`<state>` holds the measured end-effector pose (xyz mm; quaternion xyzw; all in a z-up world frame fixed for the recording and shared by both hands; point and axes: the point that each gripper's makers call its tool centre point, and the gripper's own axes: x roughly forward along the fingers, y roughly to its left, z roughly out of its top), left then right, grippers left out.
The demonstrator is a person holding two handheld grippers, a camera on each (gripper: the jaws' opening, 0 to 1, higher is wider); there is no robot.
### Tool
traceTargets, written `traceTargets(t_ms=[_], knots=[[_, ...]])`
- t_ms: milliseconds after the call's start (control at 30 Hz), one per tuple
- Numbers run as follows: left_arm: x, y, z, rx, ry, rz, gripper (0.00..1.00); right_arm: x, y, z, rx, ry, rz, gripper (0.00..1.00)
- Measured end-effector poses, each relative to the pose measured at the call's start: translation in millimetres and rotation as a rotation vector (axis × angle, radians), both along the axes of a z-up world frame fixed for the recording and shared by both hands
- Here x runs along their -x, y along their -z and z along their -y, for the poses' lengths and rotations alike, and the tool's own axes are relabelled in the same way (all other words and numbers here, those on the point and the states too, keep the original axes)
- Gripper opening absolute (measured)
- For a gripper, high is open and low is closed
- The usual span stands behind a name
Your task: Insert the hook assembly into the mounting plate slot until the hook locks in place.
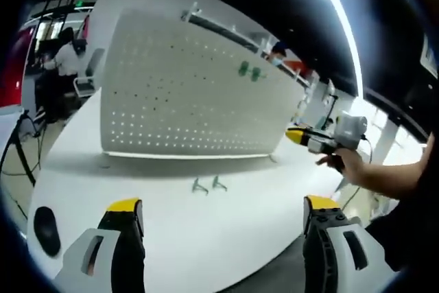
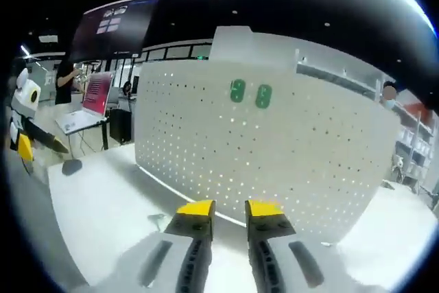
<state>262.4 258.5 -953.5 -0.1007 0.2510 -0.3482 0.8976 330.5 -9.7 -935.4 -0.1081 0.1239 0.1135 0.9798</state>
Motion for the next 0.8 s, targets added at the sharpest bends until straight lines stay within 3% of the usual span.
traceTargets(t_ms=[167, 200, 233, 300, 400, 800], knots=[[3.3, 6.9, -3, -0.016, -0.002, -0.01, 0.99, 17, 21.6, -4, 0.006, -0.008, -0.061, 0.16], [4.5, 8.5, -3, -0.021, 0.001, -0.014, 0.99, 24, 30.8, 3, 0.03, 0.031, -0.101, 0.16], [5.2, 9.0, -2, -0.023, 0.003, -0.015, 0.99, 26, 32.3, 1, 0.007, 0.026, -0.098, 0.16], [6.9, 10.3, -2, -0.028, 0.005, -0.018, 0.99, 36, 45.1, -5, -0.039, 0.001, -0.152, 0.18], [9.1, 13.6, -2, -0.035, 0.008, -0.028, 1.0, 46, 57.9, -6, -0.009, -0.003, -0.187, 0.19], [15.1, 26.7, -6, -0.066, 0.0, -0.059, 1.0, 91, 100.1, -33, -0.016, -0.096, -0.328, 0.22]])
